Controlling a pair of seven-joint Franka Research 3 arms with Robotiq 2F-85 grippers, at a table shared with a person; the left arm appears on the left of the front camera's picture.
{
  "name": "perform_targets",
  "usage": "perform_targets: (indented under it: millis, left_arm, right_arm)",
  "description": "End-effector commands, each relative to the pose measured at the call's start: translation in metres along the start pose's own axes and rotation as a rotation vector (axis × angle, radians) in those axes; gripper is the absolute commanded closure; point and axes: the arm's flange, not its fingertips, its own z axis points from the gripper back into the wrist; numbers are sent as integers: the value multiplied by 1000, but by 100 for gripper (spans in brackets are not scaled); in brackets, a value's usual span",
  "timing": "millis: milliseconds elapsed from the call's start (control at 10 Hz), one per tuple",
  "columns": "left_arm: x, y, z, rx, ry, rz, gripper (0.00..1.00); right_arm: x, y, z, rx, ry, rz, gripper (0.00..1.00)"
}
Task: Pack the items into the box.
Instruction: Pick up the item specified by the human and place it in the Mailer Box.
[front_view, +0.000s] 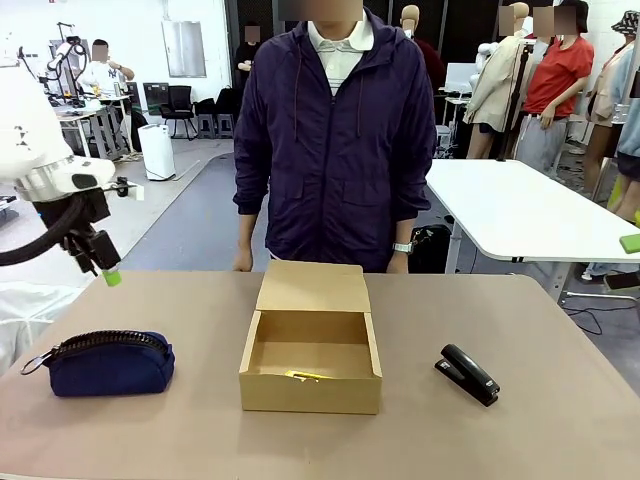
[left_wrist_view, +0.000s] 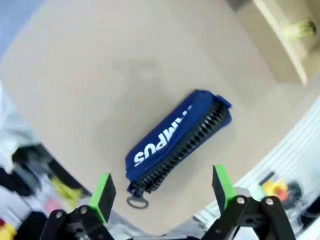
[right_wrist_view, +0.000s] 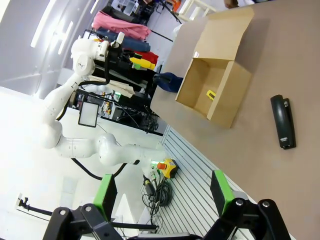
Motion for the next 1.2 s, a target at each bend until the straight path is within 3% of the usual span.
perform_targets:
  millis: [0, 100, 300, 400, 600, 700, 1100]
  left_arm:
    - [-36, -8, -1, -265, -141, -942, 0]
    - [-47, -16, 4, -234, -210, -1067, 0]
    - [-63, -30, 10, -306, -203, -1295, 0]
    - [-36, -25, 2, -44, -46, -497, 0]
    - [-36, -25, 2, -44, -46, -497, 0]
    - [-49, -30, 6, -61, -67, -616, 0]
    - [-57, -23, -64, -18, -89, -781, 0]
  right_arm:
    - [0, 0, 2, 1, 10, 30, 0]
    - [0, 0, 2, 1, 10, 30, 0]
    - [0, 0, 2, 1, 10, 30, 0]
    - [0, 0, 2, 1, 10, 30, 0]
    - [0, 0, 2, 1, 10, 30, 0]
    - [0, 0, 2, 1, 10, 30, 0]
    - [0, 0, 2, 1, 10, 30, 0]
